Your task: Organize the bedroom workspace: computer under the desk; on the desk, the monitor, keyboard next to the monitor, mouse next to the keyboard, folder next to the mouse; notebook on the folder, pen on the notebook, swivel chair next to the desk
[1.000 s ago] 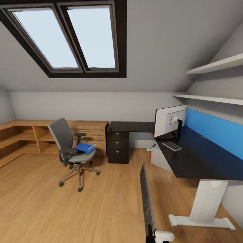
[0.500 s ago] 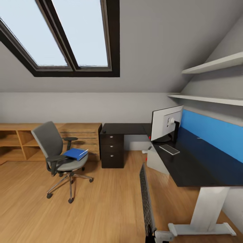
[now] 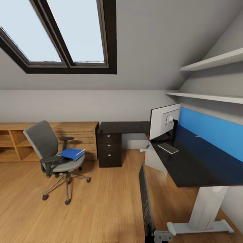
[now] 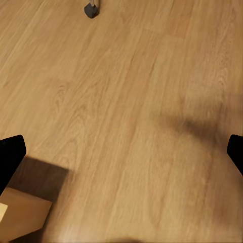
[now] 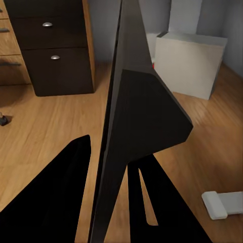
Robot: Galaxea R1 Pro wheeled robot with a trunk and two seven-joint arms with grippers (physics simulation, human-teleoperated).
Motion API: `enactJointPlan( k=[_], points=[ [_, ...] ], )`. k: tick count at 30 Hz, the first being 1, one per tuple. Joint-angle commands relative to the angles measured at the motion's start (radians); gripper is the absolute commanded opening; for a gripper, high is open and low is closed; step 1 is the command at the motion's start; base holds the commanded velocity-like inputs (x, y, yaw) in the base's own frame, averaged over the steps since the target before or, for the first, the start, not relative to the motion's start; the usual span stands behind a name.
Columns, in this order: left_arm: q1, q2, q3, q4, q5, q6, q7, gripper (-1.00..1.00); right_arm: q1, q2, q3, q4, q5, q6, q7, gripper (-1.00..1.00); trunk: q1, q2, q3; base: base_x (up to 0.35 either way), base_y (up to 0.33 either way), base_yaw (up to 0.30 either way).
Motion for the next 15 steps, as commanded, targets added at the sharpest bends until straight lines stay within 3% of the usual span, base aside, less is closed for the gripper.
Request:
enactJointPlan(
  k=[1, 9, 15],
  points=[
    [0.0, 0.0, 0.0, -0.003, 0.009, 0.004, 0.002, 1.0, -0.001, 0.0, 0.008, 0.0, 0.0, -0.001, -0.009, -1.0, 0.0, -0.001, -0.003, 0.0, 0.0, 0.0],
    [0.0, 0.0, 0.0, -0.002, 0.009, -0.026, 0.002, 1.0, -0.001, -0.001, 0.009, 0.0, 0.0, 0.003, -0.009, -1.0, 0.0, -0.001, -0.015, 0.009, 0.0, 0.0],
    [0.001, 0.0, 0.0, -0.002, 0.009, -0.031, 0.001, 1.0, -0.001, -0.001, 0.01, 0.0, 0.0, 0.004, -0.009, -1.0, 0.0, -0.001, -0.025, 0.247, 0.069, 0.0]
  ],
)
